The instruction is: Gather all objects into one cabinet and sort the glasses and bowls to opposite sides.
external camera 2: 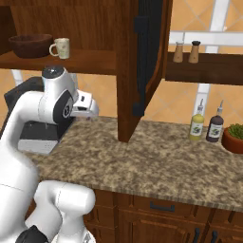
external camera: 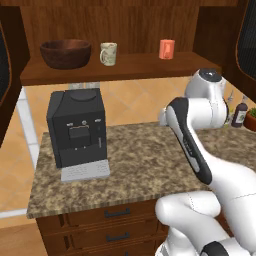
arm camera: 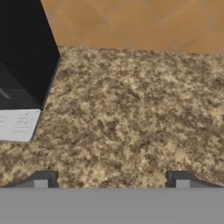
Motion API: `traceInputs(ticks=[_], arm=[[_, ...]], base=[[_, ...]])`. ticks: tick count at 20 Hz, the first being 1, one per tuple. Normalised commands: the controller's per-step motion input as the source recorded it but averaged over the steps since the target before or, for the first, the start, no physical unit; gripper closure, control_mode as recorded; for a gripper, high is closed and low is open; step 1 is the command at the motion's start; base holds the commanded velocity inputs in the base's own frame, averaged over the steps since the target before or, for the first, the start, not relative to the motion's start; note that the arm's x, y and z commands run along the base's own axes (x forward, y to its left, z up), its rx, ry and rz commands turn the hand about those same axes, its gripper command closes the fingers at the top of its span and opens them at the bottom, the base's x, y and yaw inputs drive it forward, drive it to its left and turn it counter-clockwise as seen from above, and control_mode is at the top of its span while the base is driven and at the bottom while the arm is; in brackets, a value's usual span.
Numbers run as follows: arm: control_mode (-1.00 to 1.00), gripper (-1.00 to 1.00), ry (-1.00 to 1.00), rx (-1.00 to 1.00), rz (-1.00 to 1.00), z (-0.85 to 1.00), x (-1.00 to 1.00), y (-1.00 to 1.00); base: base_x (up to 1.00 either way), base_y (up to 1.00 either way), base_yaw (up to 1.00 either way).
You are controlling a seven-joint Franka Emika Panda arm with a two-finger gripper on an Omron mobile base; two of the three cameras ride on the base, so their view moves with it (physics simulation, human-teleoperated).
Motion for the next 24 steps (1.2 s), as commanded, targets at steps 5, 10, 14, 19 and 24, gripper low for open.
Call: traceInputs(ticks=[5, 10, 14, 19, 24], arm=[[-1.00, -1.00, -0.26, -0.11, 0.00, -0.26, -0.30, 0.00], [-1.00, -1.00, -0.41, -0.11, 0.00, -0.24, -0.60, -0.04], [-1.00, -1.00, -0.36, -0.06, 0.00, -0.32, -0.62, -0.10], [1.00, -1.00, -0.21, -0.04, 0.00, -0.19, -0.40, -0.05], [1.00, -1.00, 0.00, 0.00, 0.00, 0.00, 0.00, 0.00]], base=[[0.00, 0.00, 0.00], [0.00, 0.00, 0.00], [0.00, 0.00, 0.00], [-0.27, -0.05, 0.00], [-0.76, -0.29, 0.00]])
